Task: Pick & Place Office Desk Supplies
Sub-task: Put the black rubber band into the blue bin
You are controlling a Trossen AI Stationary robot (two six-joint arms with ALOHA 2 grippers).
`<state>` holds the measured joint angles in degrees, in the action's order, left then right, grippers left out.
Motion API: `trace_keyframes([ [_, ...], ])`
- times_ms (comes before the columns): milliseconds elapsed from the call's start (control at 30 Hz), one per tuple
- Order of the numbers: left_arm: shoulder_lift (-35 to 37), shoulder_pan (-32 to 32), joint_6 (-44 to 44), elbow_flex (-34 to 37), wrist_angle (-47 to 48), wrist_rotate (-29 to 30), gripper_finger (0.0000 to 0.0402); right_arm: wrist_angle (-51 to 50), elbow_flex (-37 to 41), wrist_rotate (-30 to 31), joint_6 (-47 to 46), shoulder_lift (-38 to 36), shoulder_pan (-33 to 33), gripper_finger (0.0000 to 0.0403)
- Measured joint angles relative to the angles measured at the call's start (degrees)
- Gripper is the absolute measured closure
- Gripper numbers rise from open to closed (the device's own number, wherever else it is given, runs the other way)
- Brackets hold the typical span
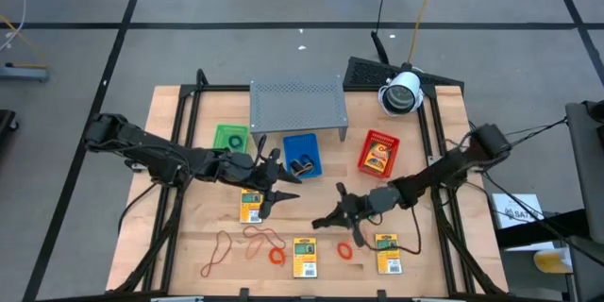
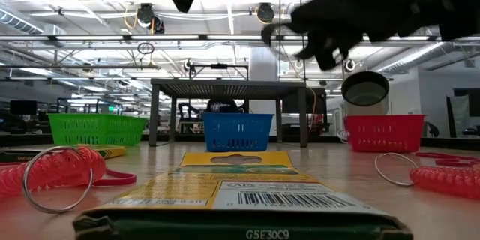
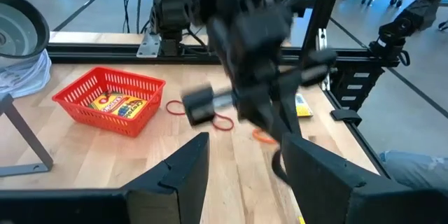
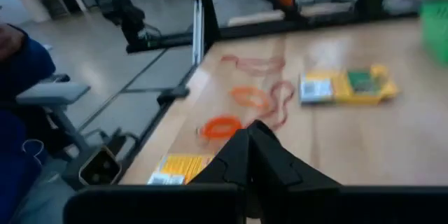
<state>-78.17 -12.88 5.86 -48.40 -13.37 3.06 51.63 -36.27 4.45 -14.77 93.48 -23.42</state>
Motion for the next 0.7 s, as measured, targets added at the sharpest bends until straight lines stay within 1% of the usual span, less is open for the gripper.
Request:
trace_keyframes([
  [100, 0.0, 0.0, 0.5, 0.0, 0.4, 0.0, 0.0215, -4.6, 0.0, 0.3, 2.8, -4.9, 1.7, 0.0402],
  [200, 0.0, 0.0, 1.1, 0.0, 0.4, 0.1, 0.0215, -7.3, 0.0, 0.3, 5.6, -8.9, 4.1, 0.0402],
  [267, 0.0, 0.0, 2.0, 0.0, 0.4, 1.2, 0.0215, -8.6, 0.0, 0.4, 7.8, -11.1, 6.0, 0.0403],
  [367, 0.0, 0.0, 2.4, 0.0, 0.3, 3.1, 0.0215, -10.1, 0.0, 0.3, 10.1, -12.9, 9.2, 0.0403],
  [467, 0.0, 0.0, 3.3, 0.0, 0.3, 4.6, 0.0215, -9.9, 0.0, -0.2, 10.5, -13.2, 12.2, 0.0403],
  [533, 0.0, 0.0, 3.3, 0.0, 0.3, 5.5, 0.0215, -9.1, 0.0, -2.3, 10.9, -13.2, 14.2, 0.0403],
  [600, 0.0, 0.0, 3.1, 0.0, 0.3, 6.3, 0.0215, -7.5, 0.0, -6.2, 10.7, -13.2, 16.3, 0.0403],
  [700, 0.0, 0.0, 1.5, 0.0, 0.3, 8.4, 0.0215, -4.5, 0.0, -9.7, 8.5, -13.2, 18.9, 0.0403],
])
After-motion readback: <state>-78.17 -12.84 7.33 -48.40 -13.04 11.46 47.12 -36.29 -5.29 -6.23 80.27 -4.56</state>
